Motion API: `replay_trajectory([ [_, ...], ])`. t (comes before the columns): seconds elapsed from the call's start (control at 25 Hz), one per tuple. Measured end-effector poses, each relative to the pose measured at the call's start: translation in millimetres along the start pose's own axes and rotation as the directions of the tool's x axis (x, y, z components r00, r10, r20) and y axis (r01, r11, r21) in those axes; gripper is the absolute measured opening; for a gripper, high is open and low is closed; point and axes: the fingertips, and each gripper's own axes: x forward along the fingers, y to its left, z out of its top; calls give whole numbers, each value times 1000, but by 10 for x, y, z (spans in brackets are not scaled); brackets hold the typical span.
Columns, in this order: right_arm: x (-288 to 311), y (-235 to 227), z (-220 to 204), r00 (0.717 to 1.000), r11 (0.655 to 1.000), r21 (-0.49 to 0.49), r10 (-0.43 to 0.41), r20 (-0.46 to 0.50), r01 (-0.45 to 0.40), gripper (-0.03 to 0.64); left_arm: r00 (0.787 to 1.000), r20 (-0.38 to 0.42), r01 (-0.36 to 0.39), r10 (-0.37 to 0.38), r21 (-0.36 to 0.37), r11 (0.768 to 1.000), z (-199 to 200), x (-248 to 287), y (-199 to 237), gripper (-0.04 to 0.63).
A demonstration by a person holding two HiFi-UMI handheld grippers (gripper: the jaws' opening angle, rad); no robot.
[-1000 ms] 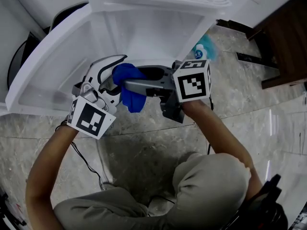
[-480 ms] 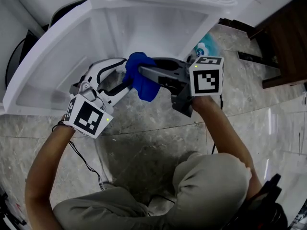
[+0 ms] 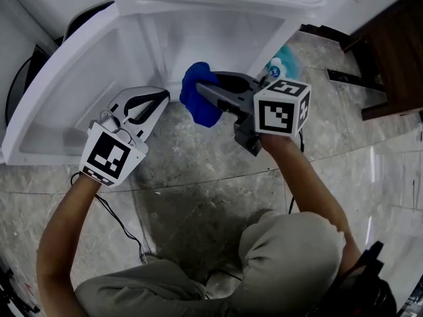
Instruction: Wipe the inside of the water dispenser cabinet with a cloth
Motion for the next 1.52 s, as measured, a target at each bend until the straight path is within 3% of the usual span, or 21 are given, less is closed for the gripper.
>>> replay_trajectory([
  [0.2,148,-338,8,983,973,-144,-173,52,179,78,1000,-26,-2,0,-60,998,-107,-39,-1,6],
  [0.32,275,-661,79,948,916,-246,-298,110,316,78,999,-42,-1,-2,-94,996,-210,-106,-53,6],
  [0.4,382,-789,264,924,878,-296,-329,194,375,78,998,-55,-5,-2,-117,993,-278,-182,-65,6],
  [0.52,508,-699,741,874,848,-337,-260,411,410,78,997,-78,-17,7,-135,991,-380,-323,-53,6],
  [0.64,539,-458,1171,787,815,-373,-155,597,444,78,994,-98,-56,40,-165,985,-474,-446,15,6],
  [0.72,574,-332,1344,742,806,-378,-109,662,456,78,991,-104,-101,80,-221,970,-507,-529,92,6],
  [0.8,656,-269,1479,718,807,-375,-85,690,456,78,987,-107,-144,118,-283,948,-519,-589,163,6],
  [1.12,915,-606,1763,678,791,-303,-184,712,532,78,985,-114,-161,131,-320,934,-499,-695,143,6],
  [1.32,1074,-829,1911,706,748,-344,-228,671,568,78,987,-96,-152,128,-322,934,-411,-706,78,6],
  [1.52,938,-580,1754,708,759,-363,-177,684,540,78,990,-92,-133,109,-323,937,-411,-659,18,6],
])
